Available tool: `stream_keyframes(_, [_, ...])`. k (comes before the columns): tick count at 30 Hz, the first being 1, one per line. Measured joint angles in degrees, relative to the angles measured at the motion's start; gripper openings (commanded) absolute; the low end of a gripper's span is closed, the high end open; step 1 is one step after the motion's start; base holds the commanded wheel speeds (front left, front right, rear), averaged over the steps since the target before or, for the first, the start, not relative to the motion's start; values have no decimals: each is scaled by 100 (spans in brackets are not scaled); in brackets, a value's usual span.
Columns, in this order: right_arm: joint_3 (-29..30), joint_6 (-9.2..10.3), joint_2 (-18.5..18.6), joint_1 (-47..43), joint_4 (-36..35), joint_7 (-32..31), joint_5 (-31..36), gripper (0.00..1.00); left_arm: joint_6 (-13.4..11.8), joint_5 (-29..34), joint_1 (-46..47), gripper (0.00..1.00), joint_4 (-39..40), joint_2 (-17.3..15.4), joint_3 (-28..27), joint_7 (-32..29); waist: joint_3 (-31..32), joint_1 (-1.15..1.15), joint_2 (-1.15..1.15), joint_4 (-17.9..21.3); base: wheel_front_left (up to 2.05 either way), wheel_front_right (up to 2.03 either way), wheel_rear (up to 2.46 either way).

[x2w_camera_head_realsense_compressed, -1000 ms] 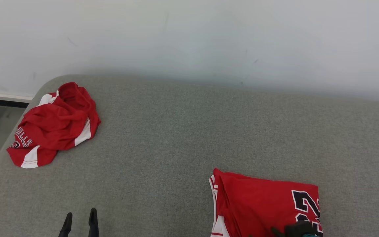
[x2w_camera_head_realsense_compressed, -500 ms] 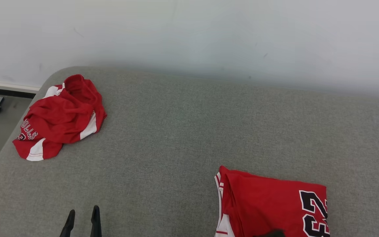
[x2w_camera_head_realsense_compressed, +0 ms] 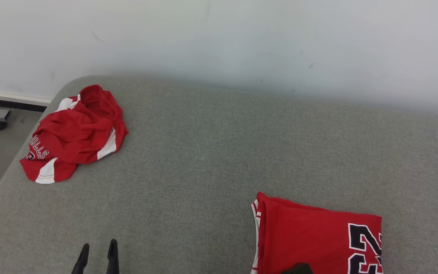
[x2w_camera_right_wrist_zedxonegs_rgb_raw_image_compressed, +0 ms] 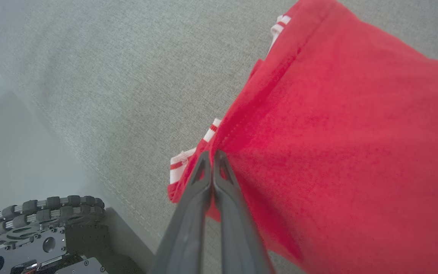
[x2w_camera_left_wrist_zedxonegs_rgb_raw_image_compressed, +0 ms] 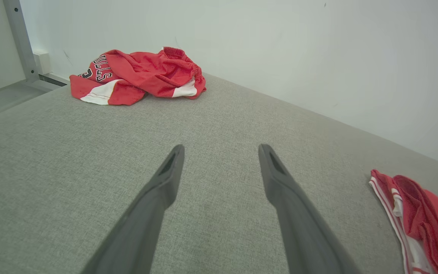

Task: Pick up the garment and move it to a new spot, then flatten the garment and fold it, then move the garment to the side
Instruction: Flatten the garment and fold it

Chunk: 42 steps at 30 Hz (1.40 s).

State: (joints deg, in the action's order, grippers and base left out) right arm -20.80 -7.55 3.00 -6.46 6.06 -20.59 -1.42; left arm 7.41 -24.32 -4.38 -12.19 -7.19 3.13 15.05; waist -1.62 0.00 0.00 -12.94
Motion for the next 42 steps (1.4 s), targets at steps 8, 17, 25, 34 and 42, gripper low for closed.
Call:
stream_keyframes(8, [-172, 0, -3, 155, 63, -36, -316, 0, 0, -24, -1, 100, -22, -19, 19, 0, 39, 0, 0, 44, 0, 0, 0])
stream_keyframes(17, [-40, 0, -9, 73, -327, 298, -1468, 100, 0, -22, -24, 100, -26, -21, -77, 0, 136, 0, 0, 133, 0, 0, 0])
stream_keyframes(25, [816, 0, -10, -133, -985, 726, -1629, 100, 0, 3, -175, 100, 23, 21, -268, -1, 336, 0, 0, 341, 0, 0, 0])
stream_keyframes(34, [1964, 0, -10, -185, -1148, 1656, -1045, 100, -1, 98, -236, 100, 180, 155, -463, 0, 561, 0, 0, 691, 0, 0, 0])
stream_keyframes(42, [2681, 0, -9, 10, -341, 2682, -900, 100, -1, 460, -237, 100, 343, 148, -334, 0, 758, 0, 0, 789, 0, 0, 0])
